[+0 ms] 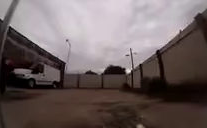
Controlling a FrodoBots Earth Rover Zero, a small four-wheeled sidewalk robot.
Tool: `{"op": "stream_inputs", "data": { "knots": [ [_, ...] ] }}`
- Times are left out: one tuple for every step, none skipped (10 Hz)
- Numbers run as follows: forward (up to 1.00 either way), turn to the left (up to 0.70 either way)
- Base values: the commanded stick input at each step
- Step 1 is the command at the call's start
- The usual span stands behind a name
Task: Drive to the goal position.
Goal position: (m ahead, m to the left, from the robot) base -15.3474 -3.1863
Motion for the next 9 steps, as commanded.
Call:
{"op": "stream_inputs", "data": {
  "knots": [
    [1.00, 0.00],
    [0.99, 0.00],
    [0.99, 0.00],
    [0.99, 0.00],
    [0.99, 0.00],
    [0.99, 0.00],
    [0.23, 0.00],
    [0.02, 0.00],
    [0.00, 0.00]
  ]
}}
